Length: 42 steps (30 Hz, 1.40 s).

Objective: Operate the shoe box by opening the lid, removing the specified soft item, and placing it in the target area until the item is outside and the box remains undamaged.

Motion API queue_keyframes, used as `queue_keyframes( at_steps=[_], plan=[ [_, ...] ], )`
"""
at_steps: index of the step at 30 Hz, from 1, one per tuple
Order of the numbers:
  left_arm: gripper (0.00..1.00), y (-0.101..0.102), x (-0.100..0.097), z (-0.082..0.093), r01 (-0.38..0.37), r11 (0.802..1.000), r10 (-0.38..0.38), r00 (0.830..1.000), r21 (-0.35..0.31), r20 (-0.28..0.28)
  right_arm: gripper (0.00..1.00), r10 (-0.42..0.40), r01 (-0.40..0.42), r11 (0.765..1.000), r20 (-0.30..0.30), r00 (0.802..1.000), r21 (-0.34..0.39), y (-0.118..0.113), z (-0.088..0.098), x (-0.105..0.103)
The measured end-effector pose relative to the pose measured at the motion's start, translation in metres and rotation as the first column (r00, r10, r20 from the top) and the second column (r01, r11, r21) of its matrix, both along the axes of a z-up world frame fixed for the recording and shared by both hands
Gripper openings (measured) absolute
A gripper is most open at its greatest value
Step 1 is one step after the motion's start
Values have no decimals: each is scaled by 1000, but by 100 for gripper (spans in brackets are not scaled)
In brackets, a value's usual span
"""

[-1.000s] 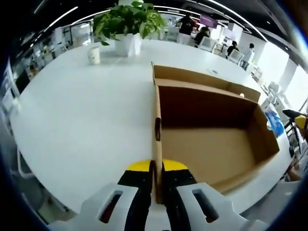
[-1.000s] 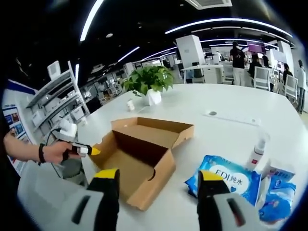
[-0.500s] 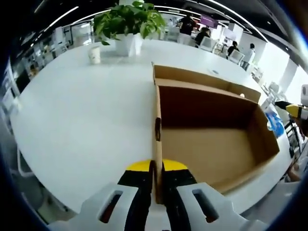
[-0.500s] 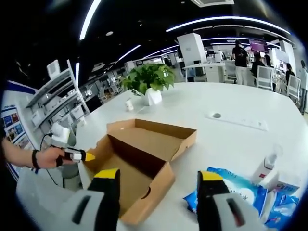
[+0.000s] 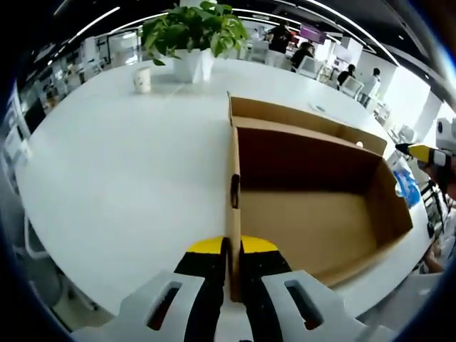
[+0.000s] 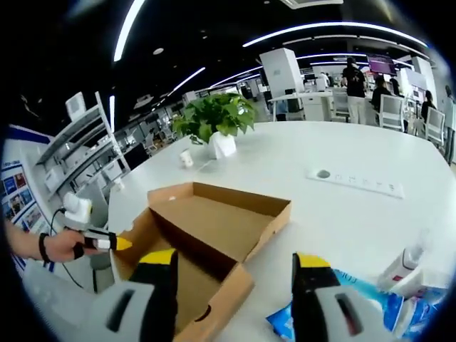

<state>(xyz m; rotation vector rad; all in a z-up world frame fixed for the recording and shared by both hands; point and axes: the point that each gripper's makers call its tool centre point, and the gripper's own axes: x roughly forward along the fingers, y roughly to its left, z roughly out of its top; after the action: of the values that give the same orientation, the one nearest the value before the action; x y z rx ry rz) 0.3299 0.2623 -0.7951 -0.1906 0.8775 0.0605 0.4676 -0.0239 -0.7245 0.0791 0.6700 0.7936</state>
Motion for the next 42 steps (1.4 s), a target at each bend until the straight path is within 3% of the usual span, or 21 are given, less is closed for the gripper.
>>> queue_keyframes(
  at_steps=[12,30,42],
  plan=[
    [4,-1,1,-1,-28,1000,28,1000,-8,3,61,-2,2,1000,-8,1000,-21,16,-8,33],
    [4,1,3,-2,-32,999,32,999,-16,-2,59,5,-6,1000,-38,999,-29,39,-12,47],
    [4,4,6,-6,-36,999,36,999,-14,1,58,4,-7,999,-69,998,-45,41,-25,66]
  ],
)
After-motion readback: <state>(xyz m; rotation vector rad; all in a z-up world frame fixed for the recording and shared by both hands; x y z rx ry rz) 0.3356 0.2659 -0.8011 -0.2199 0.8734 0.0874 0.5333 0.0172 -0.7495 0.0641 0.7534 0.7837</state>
